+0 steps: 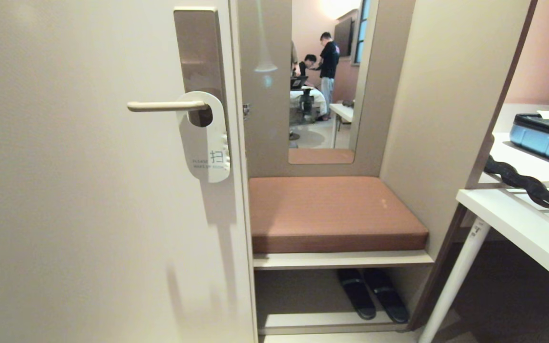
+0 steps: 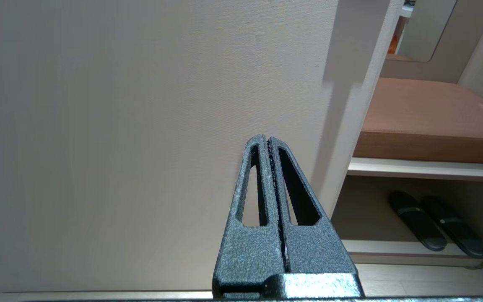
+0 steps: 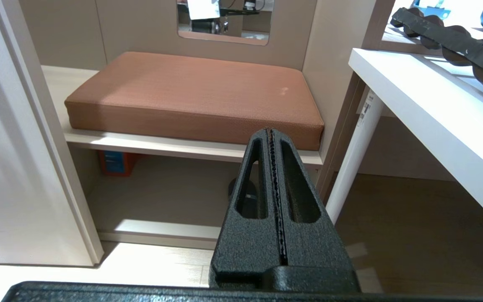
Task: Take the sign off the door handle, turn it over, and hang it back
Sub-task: Take down the sign
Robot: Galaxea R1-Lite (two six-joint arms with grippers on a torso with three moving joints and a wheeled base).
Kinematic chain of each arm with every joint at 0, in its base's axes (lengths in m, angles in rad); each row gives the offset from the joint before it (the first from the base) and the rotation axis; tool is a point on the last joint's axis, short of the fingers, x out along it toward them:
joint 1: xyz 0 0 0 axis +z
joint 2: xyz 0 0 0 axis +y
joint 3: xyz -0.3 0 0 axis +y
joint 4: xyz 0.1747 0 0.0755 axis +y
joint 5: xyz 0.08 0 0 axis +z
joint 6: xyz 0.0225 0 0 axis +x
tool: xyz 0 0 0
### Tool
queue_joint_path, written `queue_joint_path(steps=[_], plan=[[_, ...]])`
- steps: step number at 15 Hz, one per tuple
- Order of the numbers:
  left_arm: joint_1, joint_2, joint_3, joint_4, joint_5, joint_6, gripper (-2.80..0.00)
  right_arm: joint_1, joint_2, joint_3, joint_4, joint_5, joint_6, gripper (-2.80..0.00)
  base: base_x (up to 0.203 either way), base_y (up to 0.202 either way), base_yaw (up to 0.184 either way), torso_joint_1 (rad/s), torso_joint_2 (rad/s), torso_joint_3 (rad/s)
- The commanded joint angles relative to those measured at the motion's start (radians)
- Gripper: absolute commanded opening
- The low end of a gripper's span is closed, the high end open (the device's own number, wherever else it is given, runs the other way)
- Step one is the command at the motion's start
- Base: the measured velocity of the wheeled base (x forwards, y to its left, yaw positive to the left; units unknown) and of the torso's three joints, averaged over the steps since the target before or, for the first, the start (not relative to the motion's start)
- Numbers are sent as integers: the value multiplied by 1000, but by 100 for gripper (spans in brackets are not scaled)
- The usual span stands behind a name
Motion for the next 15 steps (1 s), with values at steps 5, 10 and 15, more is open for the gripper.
queue_joint_path(steps=[5,10,15], plan=[[0,0,0,0,1,-1,-280,0,1,0,0,1,0,-280,0,0,0,0,0,0],[0,0,0,0,1,1,-280,2,1,0,0,1,-2,-280,0,0,0,0,0,0],[0,0,0,0,1,-1,-280,2,1,0,-1,1,-2,-280,0,0,0,0,0,0]])
